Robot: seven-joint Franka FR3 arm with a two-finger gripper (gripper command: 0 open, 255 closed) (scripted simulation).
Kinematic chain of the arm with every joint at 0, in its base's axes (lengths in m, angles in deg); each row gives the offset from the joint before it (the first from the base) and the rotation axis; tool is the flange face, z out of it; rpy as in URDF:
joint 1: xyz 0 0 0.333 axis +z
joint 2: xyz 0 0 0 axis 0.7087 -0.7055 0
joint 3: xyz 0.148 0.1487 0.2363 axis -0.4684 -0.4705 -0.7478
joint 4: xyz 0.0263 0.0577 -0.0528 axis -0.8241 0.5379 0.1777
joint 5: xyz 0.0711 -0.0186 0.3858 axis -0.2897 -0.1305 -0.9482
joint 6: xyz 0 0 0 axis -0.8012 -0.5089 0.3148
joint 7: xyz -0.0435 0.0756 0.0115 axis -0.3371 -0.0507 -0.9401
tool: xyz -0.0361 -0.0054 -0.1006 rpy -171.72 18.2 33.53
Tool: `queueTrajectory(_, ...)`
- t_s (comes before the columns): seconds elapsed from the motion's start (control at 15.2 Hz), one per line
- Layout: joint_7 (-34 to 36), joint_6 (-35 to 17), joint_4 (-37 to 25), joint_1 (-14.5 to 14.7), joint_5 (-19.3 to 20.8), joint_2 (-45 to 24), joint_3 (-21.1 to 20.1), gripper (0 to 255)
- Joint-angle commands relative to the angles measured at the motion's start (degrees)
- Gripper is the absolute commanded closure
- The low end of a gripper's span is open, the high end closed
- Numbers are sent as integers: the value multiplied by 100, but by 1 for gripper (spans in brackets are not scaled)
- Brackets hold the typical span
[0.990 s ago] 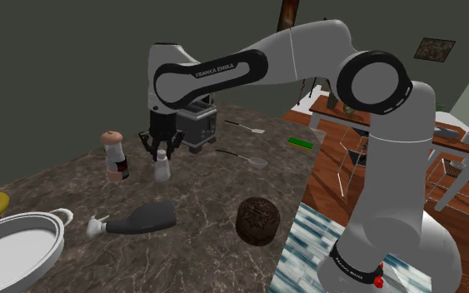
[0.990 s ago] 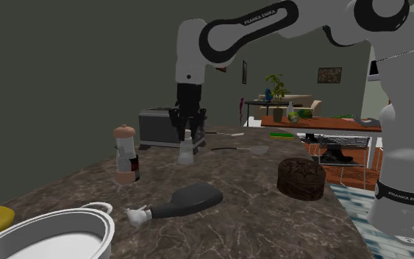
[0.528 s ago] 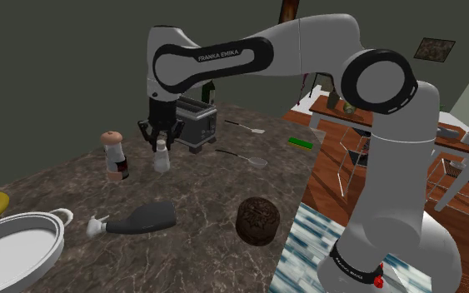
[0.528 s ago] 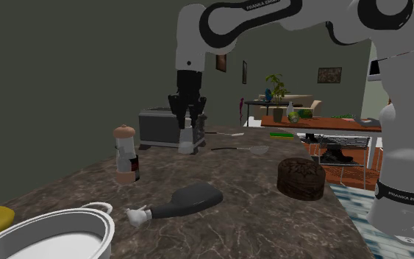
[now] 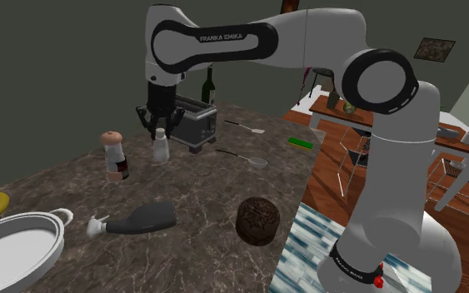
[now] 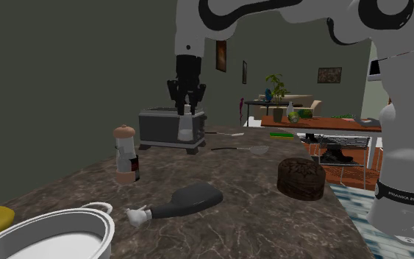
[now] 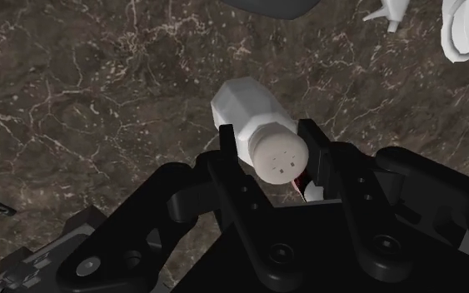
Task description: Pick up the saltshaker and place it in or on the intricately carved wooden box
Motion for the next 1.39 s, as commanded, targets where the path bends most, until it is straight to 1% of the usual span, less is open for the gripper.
queueTrajectory(0.0,12,161,-151,10,-1,9,-6,255)
queueTrajectory(0.13,17,284,-281,15,2,2,-8,255)
queueTrajectory(0.4,-141,3,1028,-144,-281,1058,-13,255)
queueTrajectory(0.73,-371,-117,2348,-223,-615,2284,56,255)
queueTrajectory(0.99,-546,-60,3232,-211,-833,3235,156,255)
queueTrajectory(1.32,-721,189,4166,-137,-1019,4415,316,255)
